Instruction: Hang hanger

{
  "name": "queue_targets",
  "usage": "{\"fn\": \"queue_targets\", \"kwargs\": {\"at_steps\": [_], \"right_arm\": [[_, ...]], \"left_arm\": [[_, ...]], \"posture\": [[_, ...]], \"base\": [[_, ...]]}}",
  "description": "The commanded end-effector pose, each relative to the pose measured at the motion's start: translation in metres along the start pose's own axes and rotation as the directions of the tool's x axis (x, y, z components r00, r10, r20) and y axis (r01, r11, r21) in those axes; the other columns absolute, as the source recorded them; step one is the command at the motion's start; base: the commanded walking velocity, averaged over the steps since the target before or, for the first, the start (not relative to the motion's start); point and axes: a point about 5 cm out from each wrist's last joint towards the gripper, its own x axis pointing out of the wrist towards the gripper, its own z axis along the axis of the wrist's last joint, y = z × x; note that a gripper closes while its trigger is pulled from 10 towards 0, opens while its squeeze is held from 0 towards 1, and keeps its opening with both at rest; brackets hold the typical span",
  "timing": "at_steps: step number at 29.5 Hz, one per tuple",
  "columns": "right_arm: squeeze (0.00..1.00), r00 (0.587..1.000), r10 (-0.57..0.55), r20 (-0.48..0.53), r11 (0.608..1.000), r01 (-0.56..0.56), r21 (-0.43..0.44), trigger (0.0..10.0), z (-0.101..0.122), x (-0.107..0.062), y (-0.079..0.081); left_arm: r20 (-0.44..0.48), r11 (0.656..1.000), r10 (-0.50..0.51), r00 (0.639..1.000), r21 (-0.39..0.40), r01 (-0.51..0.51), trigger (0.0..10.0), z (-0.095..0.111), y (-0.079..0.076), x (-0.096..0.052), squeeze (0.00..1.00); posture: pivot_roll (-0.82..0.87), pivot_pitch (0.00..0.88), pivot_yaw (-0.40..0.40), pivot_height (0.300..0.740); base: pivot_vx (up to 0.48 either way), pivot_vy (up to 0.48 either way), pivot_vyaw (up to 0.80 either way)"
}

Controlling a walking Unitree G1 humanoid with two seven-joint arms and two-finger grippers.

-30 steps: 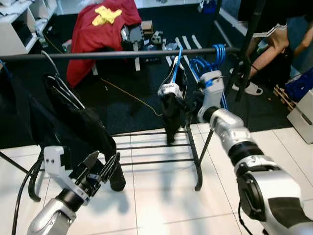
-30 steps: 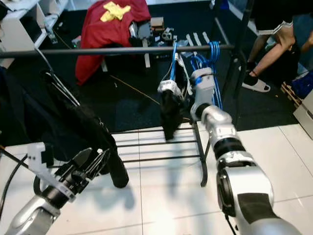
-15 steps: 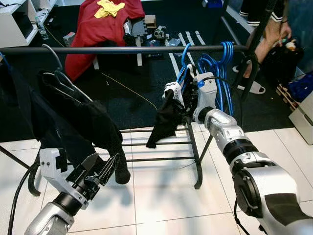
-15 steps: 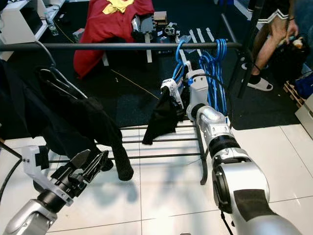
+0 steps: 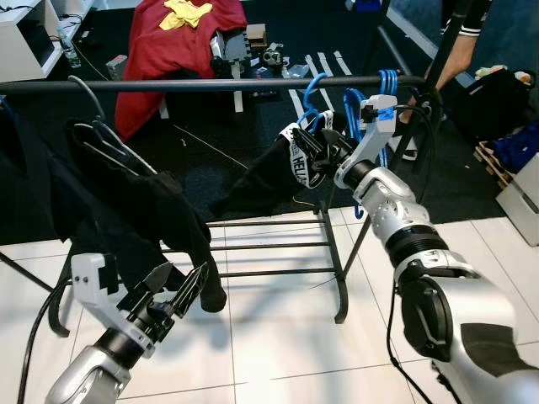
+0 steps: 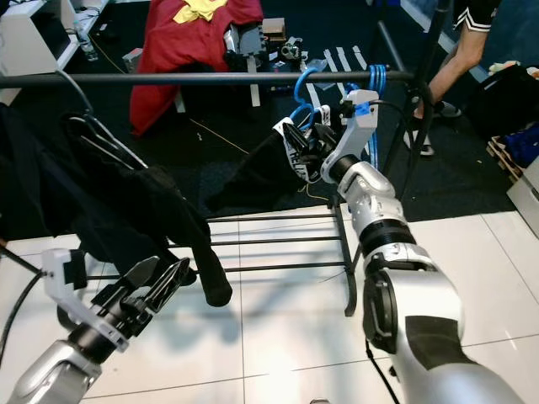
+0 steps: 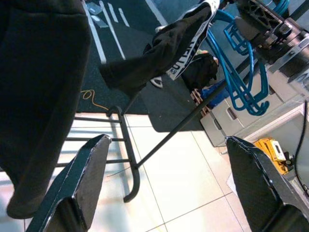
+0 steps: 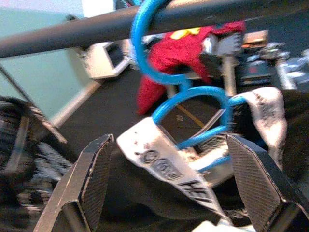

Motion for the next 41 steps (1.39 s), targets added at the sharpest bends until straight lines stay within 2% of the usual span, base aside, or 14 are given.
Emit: {"fn": "queue_targets", "kwargs": {"at_steps": [1, 6, 8, 13, 16, 18, 19, 21, 23, 31, 34, 37, 41], "right_arm": [[0.0, 1.0, -0.012, -0.007, 1.0, 0.011, -0.027, 10.0, 0.0, -0.001, -0.002], [0.0, 0.999, 0.037, 0.008, 0.999, -0.038, 0.016, 10.0, -0.001, 0.0, 0.003], [0.0, 0.996, 0.083, 0.035, 0.996, -0.085, 0.042, 10.0, 0.003, 0.003, 0.01], [0.0, 0.993, 0.107, 0.046, 0.993, -0.109, 0.048, 10.0, 0.007, 0.006, 0.015], [0.0, 0.995, 0.096, -0.007, 0.995, -0.096, -0.003, 10.0, 0.002, 0.008, 0.019], [0.0, 0.995, 0.044, -0.089, 0.993, -0.053, -0.105, 10.0, -0.008, 0.01, 0.021], [0.0, 0.995, 0.044, -0.089, 0.993, -0.053, -0.105, 10.0, -0.008, 0.01, 0.021], [0.0, 0.991, 0.033, -0.126, 0.985, -0.053, -0.165, 10.0, -0.015, 0.011, 0.025], [0.0, 0.99, 0.038, -0.139, 0.984, -0.061, -0.166, 10.0, -0.02, 0.013, 0.031], [0.0, 0.989, 0.035, -0.147, 0.988, -0.057, -0.147, 10.0, -0.023, 0.014, 0.035], [0.0, 0.985, 0.027, -0.168, 0.99, -0.049, -0.132, 10.0, -0.029, 0.018, 0.043], [0.0, 0.98, -0.017, -0.198, 0.985, -0.017, -0.169, 10.0, -0.034, 0.018, 0.043], [0.0, 0.958, -0.138, -0.25, 0.967, 0.076, -0.243, 10.0, -0.043, 0.017, 0.039]], "left_arm": [[-0.025, 1.0, 0.003, 1.0, -0.02, -0.003, 10.0, -0.007, 0.002, -0.001, 0.0], [-0.021, 1.0, -0.005, 1.0, -0.028, 0.004, 10.0, -0.007, 0.001, 0.002, 0.0], [-0.021, 1.0, -0.009, 1.0, -0.029, 0.008, 10.0, -0.007, 0.001, 0.003, 0.0], [-0.02, 0.999, -0.011, 1.0, -0.031, 0.011, 10.0, -0.007, 0.001, 0.005, 0.0], [-0.017, 0.999, -0.013, 1.0, -0.032, 0.012, 10.0, -0.007, 0.001, 0.006, 0.0], [-0.015, 0.999, -0.014, 1.0, -0.032, 0.014, 10.0, -0.007, 0.001, 0.007, 0.0], [-0.015, 0.999, -0.014, 1.0, -0.032, 0.014, 10.0, -0.007, 0.001, 0.007, 0.0], [-0.014, 0.999, -0.016, 1.0, -0.033, 0.016, 10.0, -0.007, 0.001, 0.008, 0.0], [-0.014, 0.999, -0.019, 1.0, -0.033, 0.018, 10.0, -0.007, 0.001, 0.009, 0.0], [-0.014, 0.999, -0.022, 1.0, -0.033, 0.022, 10.0, -0.007, 0.0, 0.01, 0.0], [-0.012, 0.999, -0.026, 1.0, -0.034, 0.025, 10.0, -0.008, -0.001, 0.011, 0.0], [-0.012, 0.999, -0.027, 1.0, -0.034, 0.026, 10.0, -0.008, -0.001, 0.011, 0.0], [-0.009, 0.999, -0.027, 1.0, -0.037, 0.027, 10.0, -0.009, -0.003, 0.011, 0.0]], "posture": [[0.03, 0.198, 0.01, 0.74], [0.02, 0.196, 0.009, 0.74], [0.02, 0.194, 0.007, 0.74], [0.02, 0.193, 0.003, 0.74], [0.02, 0.193, -0.001, 0.74], [0.02, 0.193, -0.002, 0.74], [0.02, 0.193, -0.002, 0.74], [0.02, 0.192, -0.003, 0.74], [0.02, 0.191, -0.003, 0.74], [0.02, 0.188, -0.006, 0.74], [0.02, 0.186, -0.008, 0.74], [0.03, 0.186, -0.013, 0.74], [0.03, 0.186, -0.018, 0.74]], "base": [[0.0, 0.0, 0.0], [0.0, 0.0, 0.0], [0.0, 0.0, 0.0], [0.0, 0.0, 0.0], [0.0, 0.0, 0.0], [0.0, 0.0, 0.0], [0.0, 0.0, 0.0], [0.0, 0.0, 0.0], [0.0, 0.0, 0.0], [0.0, 0.0, 0.0], [0.0, 0.0, 0.0], [0.0, 0.0, 0.0], [0.0, 0.0, 0.0]]}}
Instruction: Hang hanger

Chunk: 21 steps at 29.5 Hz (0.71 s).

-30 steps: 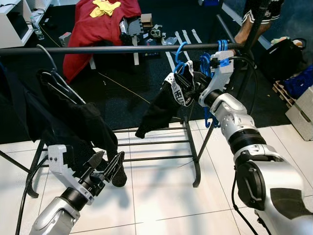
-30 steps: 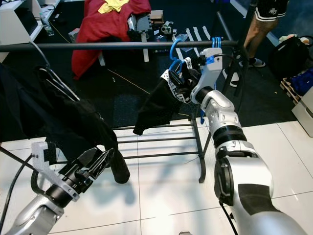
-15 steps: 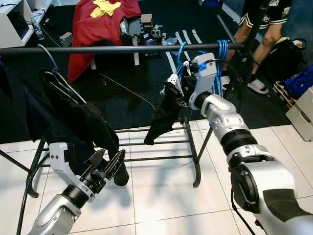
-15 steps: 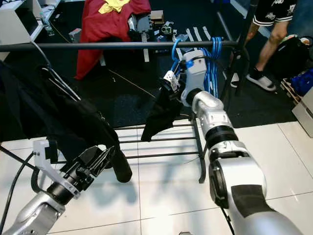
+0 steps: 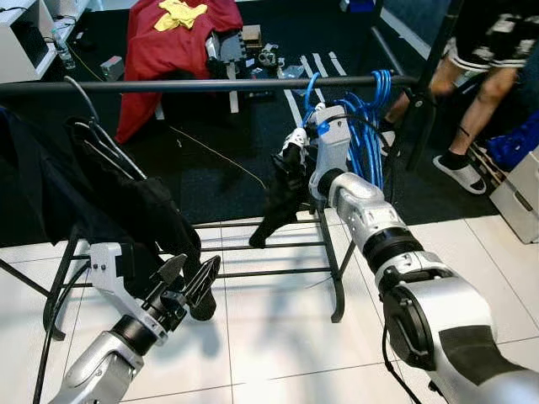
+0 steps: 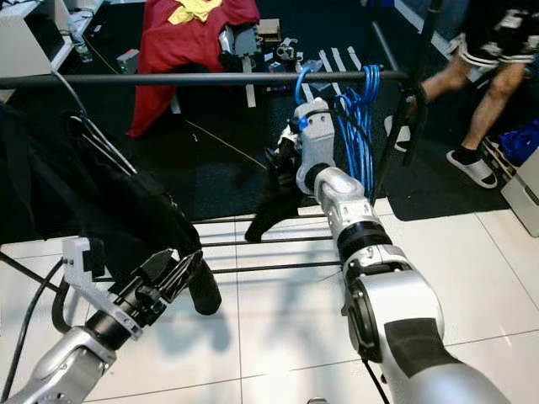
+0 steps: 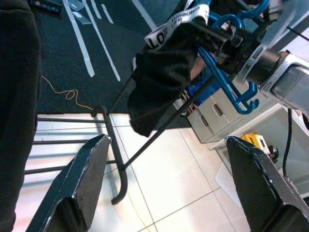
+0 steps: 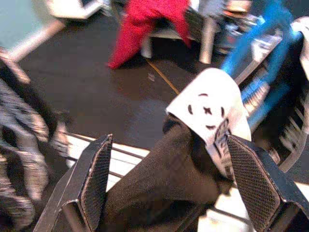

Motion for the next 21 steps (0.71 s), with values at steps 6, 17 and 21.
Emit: {"fn": "queue_targets", "kwargs": {"at_steps": [6, 17, 21], "right_arm": [[0.0, 0.995, -0.051, -0.084, 0.996, 0.045, -0.072, 10.0, -0.01, 0.002, 0.004], [0.0, 0.986, -0.146, -0.084, 0.986, 0.139, -0.088, 0.0, -0.006, -0.002, -0.015], [0.0, 0.981, -0.175, -0.08, 0.982, 0.169, -0.081, 0.0, -0.006, -0.005, -0.023]], "left_arm": [[-0.012, 1.0, 0.018, 1.0, -0.024, -0.018, 10.0, -0.007, 0.002, -0.003, 0.0], [-0.009, 0.999, 0.014, 1.0, -0.034, -0.014, 10.0, -0.008, 0.001, -0.002, 0.0], [-0.009, 0.999, 0.012, 1.0, -0.036, -0.012, 10.0, -0.009, 0.002, 0.0, 0.0]], "posture": [[0.04, 0.186, -0.023, 0.74], [0.02, 0.187, -0.02, 0.74], [0.01, 0.179, -0.017, 0.74]], "base": [[0.0, 0.0, 0.0], [0.0, 0.0, 0.0], [0.0, 0.0, 0.0]]}}
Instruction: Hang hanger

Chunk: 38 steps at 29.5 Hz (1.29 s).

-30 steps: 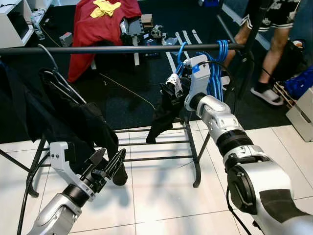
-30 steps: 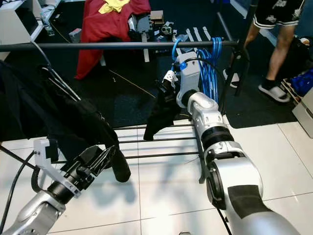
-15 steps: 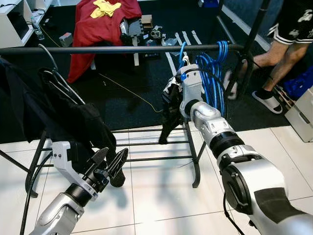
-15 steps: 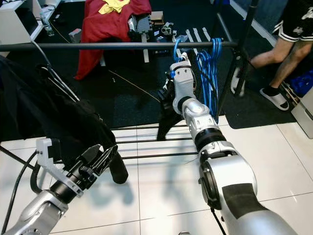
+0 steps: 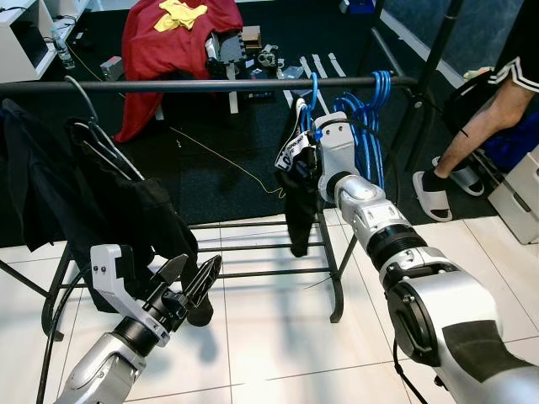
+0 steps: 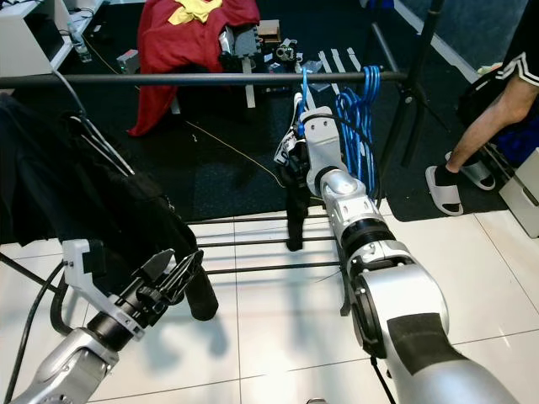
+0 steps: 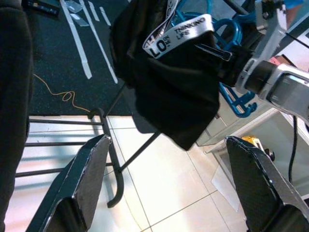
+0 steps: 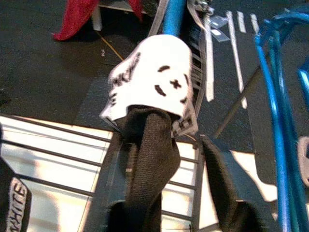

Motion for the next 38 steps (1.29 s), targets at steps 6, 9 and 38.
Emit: {"fn": "queue_targets", "kwargs": {"at_steps": [6, 9, 38], "right_arm": [[0.0, 1.0, -0.023, 0.003, 1.0, 0.023, 0.015, 0.0, 0.002, -0.001, -0.009], [0.0, 1.0, -0.014, 0.017, 1.0, 0.014, 0.024, 0.0, 0.003, -0.002, -0.011], [0.0, 0.753, 0.635, 0.174, 0.765, -0.644, -0.004, 0.0, -0.02, -0.055, 0.002]], "left_arm": [[-0.014, 1.0, 0.008, 1.0, -0.018, -0.008, 10.0, -0.006, 0.004, 0.0, 0.0], [-0.013, 1.0, 0.008, 1.0, -0.015, -0.008, 10.0, -0.007, 0.005, 0.002, 0.0], [0.03, 0.999, 0.029, 0.999, 0.028, -0.03, 10.0, 0.009, 0.03, 0.012, 0.0]], "posture": [[0.01, 0.172, -0.014, 0.74], [0.0, 0.16, -0.017, 0.74], [-0.09, 0.072, 0.023, 0.74]], "base": [[0.0, 0.0, 0.0], [0.0, 0.0, 0.0], [0.0, 0.0, 0.0]]}}
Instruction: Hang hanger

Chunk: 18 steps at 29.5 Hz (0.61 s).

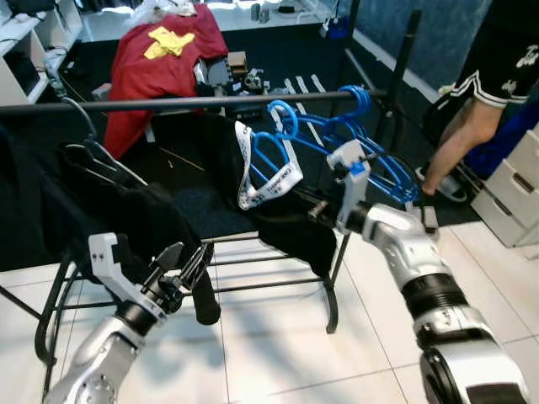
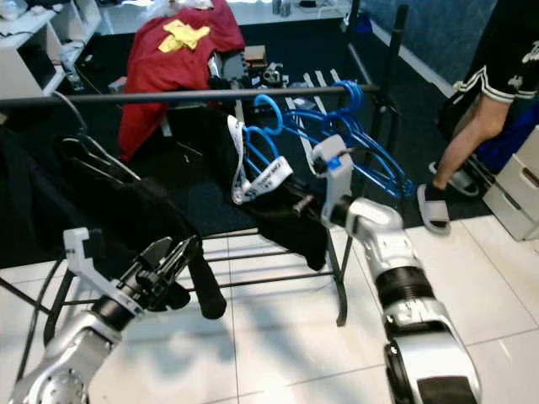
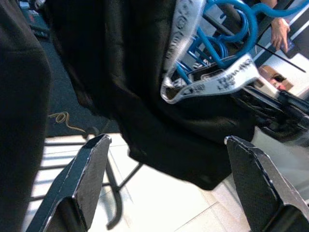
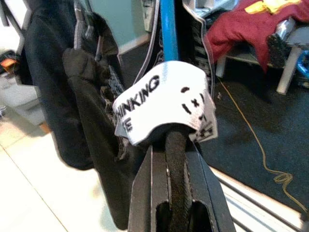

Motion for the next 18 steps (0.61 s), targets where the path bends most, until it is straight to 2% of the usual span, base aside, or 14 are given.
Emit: {"fn": "queue_targets", "kwargs": {"at_steps": [1, 5, 6, 7, 8, 9, 10, 13, 14, 15, 16, 18], "right_arm": [[0.0, 0.999, 0.043, 0.009, 0.999, -0.043, -0.016, 0.0, 0.006, -0.007, 0.003], [0.0, 0.999, 0.043, 0.009, 0.999, -0.043, -0.016, 0.0, 0.006, -0.007, 0.003], [0.0, 0.998, 0.064, -0.001, 0.998, -0.064, -0.028, 0.0, 0.009, -0.017, 0.003], [0.0, 0.998, 0.064, -0.001, 0.998, -0.064, -0.028, 0.0, 0.009, -0.017, 0.003], [0.0, 0.989, 0.15, -0.006, 0.988, -0.15, -0.043, 0.0, 0.016, -0.037, 0.007], [0.0, 0.989, 0.15, -0.006, 0.988, -0.15, -0.043, 0.0, 0.016, -0.037, 0.007], [0.0, 0.973, 0.23, 0.005, 0.972, -0.23, -0.047, 0.0, 0.025, -0.052, 0.013], [0.0, 0.973, 0.23, 0.005, 0.972, -0.23, -0.047, 0.0, 0.025, -0.052, 0.013], [0.0, 0.952, 0.304, 0.025, 0.952, -0.303, -0.049, 0.0, 0.035, -0.061, 0.02], [0.0, 0.952, 0.304, 0.025, 0.952, -0.303, -0.049, 0.0, 0.035, -0.061, 0.02], [0.0, 0.924, 0.379, 0.053, 0.925, -0.376, -0.05, 0.0, 0.045, -0.068, 0.028], [0.0, 0.924, 0.379, 0.053, 0.925, -0.376, -0.05, 0.0, 0.045, -0.068, 0.028]], "left_arm": [[-0.005, 0.999, 0.003, 1.0, 0.043, -0.003, 10.0, 0.007, 0.007, -0.003, 0.0], [-0.005, 0.999, 0.003, 1.0, 0.043, -0.003, 10.0, 0.007, 0.007, -0.003, 0.0], [0.017, 0.998, -0.019, 1.0, 0.064, 0.018, 10.0, 0.018, 0.009, -0.004, 0.0], [0.017, 0.998, -0.019, 1.0, 0.064, 0.018, 10.0, 0.018, 0.009, -0.004, 0.0], [0.029, 0.983, -0.166, 0.986, 0.083, 0.163, 10.0, 0.043, 0.001, -0.009, 0.0], [0.029, 0.983, -0.166, 0.986, 0.083, 0.163, 10.0, 0.043, 0.001, -0.009, 0.0], [0.034, 0.946, -0.311, 0.95, 0.105, 0.307, 10.0, 0.065, -0.011, -0.013, 0.0], [0.034, 0.946, -0.311, 0.95, 0.105, 0.307, 10.0, 0.065, -0.011, -0.013, 0.0], [0.031, 0.897, -0.428, 0.903, 0.137, 0.421, 10.0, 0.084, -0.021, -0.018, 0.0], [0.031, 0.897, -0.428, 0.903, 0.137, 0.421, 10.0, 0.084, -0.021, -0.018, 0.0], [0.035, 0.865, -0.477, 0.878, 0.195, 0.462, 10.0, 0.099, -0.025, -0.018, 0.0], [0.035, 0.865, -0.477, 0.878, 0.195, 0.462, 10.0, 0.099, -0.025, -0.018, 0.0]], "posture": [[-0.09, 0.069, 0.025, 0.74], [-0.09, 0.069, 0.025, 0.74], [-0.09, 0.066, 0.028, 0.74], [-0.09, 0.066, 0.028, 0.74], [-0.1, 0.057, 0.036, 0.74], [-0.1, 0.057, 0.036, 0.74], [-0.1, 0.055, 0.039, 0.74], [-0.1, 0.055, 0.039, 0.74], [-0.1, 0.05, 0.043, 0.74], [-0.1, 0.05, 0.043, 0.74], [-0.1, 0.046, 0.045, 0.74], [-0.1, 0.046, 0.045, 0.74]], "base": [[0.0, 0.0, 0.0], [0.0, 0.0, 0.0], [0.0, 0.0, 0.0], [0.0, 0.0, 0.0], [0.0, 0.0, 0.0], [0.0, 0.0, 0.0], [0.0, 0.0, 0.0], [0.0, 0.0, 0.0], [0.0, 0.0, 0.0], [0.0, 0.0, 0.0], [0.0, 0.0, 0.0], [0.0, 0.0, 0.0]]}}
